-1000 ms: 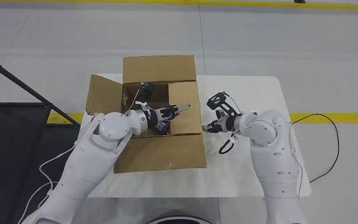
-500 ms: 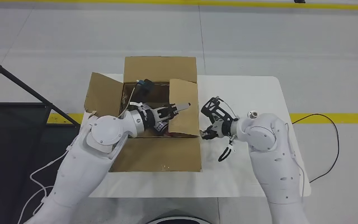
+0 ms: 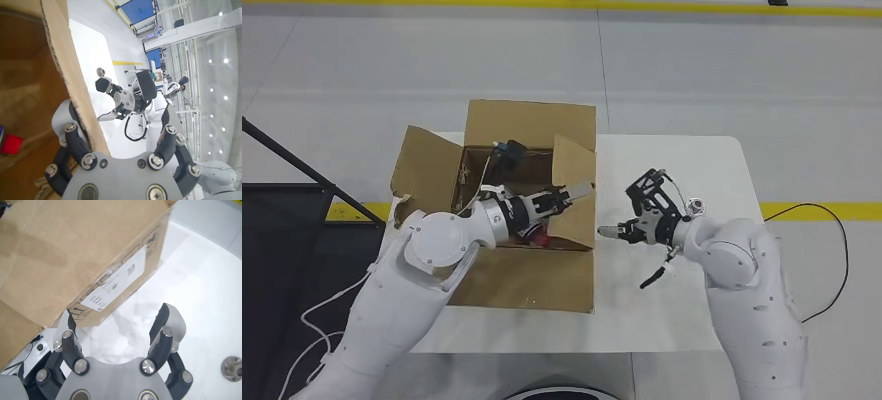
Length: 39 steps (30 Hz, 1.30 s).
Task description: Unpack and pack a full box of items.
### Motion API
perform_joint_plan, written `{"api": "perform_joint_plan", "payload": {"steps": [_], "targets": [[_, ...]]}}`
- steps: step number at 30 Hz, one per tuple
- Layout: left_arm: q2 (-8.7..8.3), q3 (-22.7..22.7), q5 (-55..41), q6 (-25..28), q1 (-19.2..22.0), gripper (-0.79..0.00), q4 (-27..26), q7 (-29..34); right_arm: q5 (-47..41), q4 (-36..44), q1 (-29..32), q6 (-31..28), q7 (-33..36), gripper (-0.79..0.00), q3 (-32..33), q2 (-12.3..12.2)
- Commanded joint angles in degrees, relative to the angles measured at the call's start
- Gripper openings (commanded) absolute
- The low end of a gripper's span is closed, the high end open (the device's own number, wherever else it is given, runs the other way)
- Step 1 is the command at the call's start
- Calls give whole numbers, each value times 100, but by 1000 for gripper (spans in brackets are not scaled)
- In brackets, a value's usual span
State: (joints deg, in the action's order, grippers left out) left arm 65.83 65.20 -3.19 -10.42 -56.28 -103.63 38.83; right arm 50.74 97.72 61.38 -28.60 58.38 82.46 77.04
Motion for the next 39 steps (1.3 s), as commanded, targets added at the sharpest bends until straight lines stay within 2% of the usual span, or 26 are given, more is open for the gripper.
{"api": "perform_joint_plan", "payload": {"steps": [1,5,10,19,25,34,37,39], "targets": [[31,-108,-67,62,55,0,27,-99,75,256,174,125,-168,0,179,-33],[108,-385,-147,227,213,0,128,-265,249,755,557,473,-509,0,551,-96],[224,-768,-194,337,454,0,289,-489,299,1219,970,583,-842,0,873,-160],[472,-1566,-24,83,1042,0,992,-585,397,1761,1629,816,-1435,0,1236,-237],[603,-1884,101,-200,1284,0,1292,-570,387,1921,1912,852,-1656,0,1365,-282],[669,-1888,147,-251,1361,0,1356,-405,374,1883,1942,901,-1776,0,1310,-339],[622,-1587,89,-108,1253,0,1063,-439,382,1837,1881,943,-1782,0,1262,-357],[546,-1195,-3,-3,1061,0,628,-443,383,1817,1826,986,-1766,0,1227,-368]]}}
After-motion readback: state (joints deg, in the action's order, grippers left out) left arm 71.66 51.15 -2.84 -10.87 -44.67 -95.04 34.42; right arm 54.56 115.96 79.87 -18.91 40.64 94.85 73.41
